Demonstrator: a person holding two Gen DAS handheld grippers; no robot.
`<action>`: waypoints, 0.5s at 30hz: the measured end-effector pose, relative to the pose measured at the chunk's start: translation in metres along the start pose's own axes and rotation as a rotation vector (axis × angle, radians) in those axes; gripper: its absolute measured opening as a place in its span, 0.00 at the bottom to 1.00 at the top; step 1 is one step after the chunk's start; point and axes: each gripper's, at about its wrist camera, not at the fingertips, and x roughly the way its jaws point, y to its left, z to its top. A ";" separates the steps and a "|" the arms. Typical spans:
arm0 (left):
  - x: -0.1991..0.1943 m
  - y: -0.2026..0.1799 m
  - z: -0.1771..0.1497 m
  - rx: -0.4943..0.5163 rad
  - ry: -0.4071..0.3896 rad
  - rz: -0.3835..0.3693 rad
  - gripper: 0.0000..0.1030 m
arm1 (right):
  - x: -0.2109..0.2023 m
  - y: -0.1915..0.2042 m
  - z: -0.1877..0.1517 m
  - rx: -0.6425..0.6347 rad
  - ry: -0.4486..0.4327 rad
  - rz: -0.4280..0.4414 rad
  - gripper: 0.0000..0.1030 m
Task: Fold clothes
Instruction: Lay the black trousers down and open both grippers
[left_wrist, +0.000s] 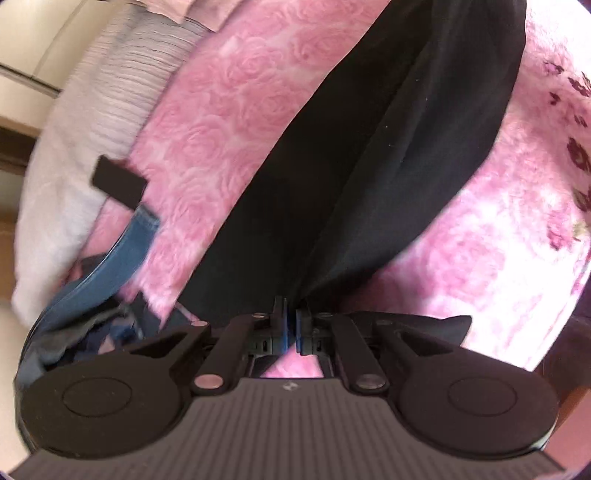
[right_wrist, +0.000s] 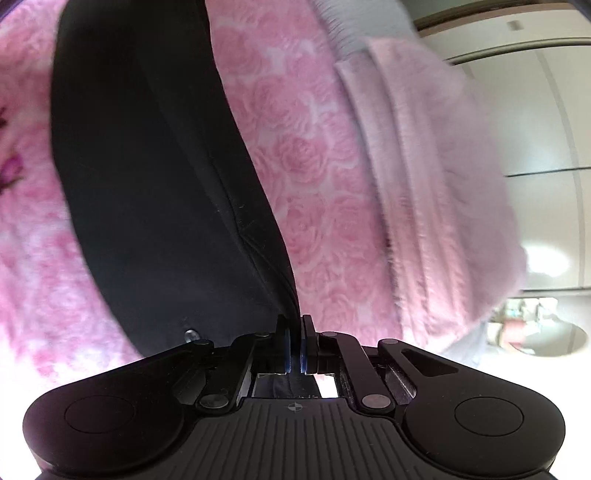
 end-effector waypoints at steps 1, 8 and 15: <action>0.010 0.010 0.007 -0.001 0.001 -0.020 0.04 | 0.014 -0.009 0.008 -0.004 0.011 0.021 0.03; 0.094 0.059 0.044 0.040 0.066 -0.125 0.05 | 0.097 -0.033 0.040 -0.042 0.074 0.152 0.03; 0.160 0.061 0.066 0.009 0.127 -0.112 0.05 | 0.157 -0.030 0.036 -0.003 0.059 0.230 0.03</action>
